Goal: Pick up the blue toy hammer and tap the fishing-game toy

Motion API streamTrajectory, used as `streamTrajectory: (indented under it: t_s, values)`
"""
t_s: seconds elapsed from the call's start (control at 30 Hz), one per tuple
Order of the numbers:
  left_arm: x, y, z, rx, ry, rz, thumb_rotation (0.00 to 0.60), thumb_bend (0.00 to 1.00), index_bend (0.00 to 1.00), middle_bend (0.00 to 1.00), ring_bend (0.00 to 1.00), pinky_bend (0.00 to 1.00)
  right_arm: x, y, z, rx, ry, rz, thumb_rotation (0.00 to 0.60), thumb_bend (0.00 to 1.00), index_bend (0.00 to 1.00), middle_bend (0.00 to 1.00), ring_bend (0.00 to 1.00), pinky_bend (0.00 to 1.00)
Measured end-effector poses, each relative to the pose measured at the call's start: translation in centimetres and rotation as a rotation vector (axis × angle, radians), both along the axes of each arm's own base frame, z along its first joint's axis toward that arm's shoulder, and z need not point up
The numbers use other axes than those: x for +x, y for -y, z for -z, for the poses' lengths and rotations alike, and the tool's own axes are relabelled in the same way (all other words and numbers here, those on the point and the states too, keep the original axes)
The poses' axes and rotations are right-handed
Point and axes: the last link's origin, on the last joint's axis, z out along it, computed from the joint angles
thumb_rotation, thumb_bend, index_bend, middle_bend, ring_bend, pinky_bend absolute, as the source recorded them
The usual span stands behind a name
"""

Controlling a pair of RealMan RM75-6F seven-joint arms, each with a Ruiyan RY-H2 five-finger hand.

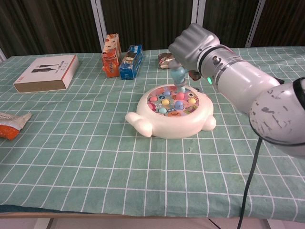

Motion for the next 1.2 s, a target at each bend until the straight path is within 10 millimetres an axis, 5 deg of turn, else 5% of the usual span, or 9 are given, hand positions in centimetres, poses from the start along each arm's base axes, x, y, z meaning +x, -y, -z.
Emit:
streamTrajectory:
  t_s: [1.2]
  values:
    - [-0.1, 0.0, -0.3, 0.006, 0.011, 0.003, 0.6, 0.41, 0.0, 0.0, 0.0, 0.03, -0.7, 1.4, 1.6, -0.029, -0.048, 0.054, 0.6, 0.57, 0.95, 0.64, 0.61, 0.62]
